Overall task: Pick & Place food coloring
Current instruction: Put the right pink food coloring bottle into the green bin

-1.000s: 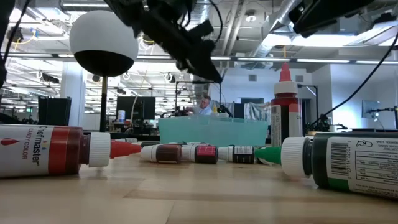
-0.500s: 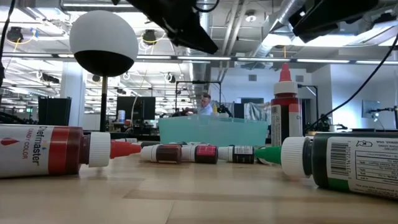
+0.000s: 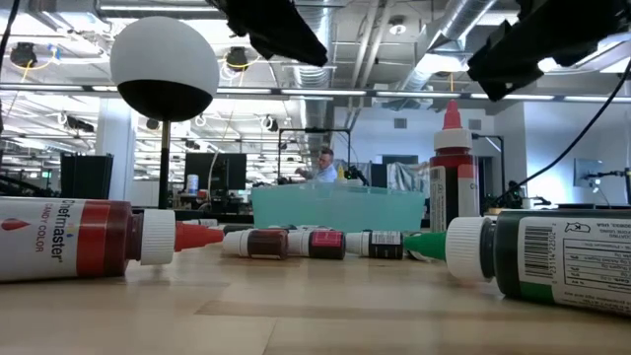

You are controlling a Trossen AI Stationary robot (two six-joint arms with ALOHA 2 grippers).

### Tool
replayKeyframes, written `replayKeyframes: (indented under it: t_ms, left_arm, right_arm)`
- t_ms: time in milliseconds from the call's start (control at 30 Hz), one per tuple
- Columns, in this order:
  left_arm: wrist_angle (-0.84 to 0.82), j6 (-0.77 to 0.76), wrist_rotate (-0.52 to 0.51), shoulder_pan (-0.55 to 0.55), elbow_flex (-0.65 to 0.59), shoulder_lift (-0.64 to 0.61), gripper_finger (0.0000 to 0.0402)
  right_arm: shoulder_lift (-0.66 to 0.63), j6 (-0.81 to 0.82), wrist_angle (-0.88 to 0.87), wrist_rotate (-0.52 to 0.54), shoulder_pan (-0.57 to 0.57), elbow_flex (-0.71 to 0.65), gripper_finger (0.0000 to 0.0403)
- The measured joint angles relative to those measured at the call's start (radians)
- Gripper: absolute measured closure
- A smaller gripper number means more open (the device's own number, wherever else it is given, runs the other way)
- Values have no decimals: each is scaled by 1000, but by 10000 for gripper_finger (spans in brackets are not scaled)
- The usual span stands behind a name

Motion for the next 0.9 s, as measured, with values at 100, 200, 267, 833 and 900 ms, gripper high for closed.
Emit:
replayKeyframes:
  t_ms: [100, 200, 267, 833, 900]
  left_arm:
    - [4, 0, -39, -48, 0, 0, 283]
    - [5, -1, -79, -92, 0, 0, 283]
    - [55, 1, -102, -120, -21, 0, 283]
    - [1034, 7, -182, -236, -749, -338, 283]
    - [1060, 11, -181, -242, -783, -371, 283]
  right_arm:
    - [0, 5, 56, 0, 0, -32, 277]
    - [0, 26, 76, 2, -1, -48, 251]
    - [0, 26, 83, 15, -1, -58, 234]
    - [0, 0, 151, 81, 6, -81, 200]
    - [0, 0, 187, 81, 6, -96, 202]
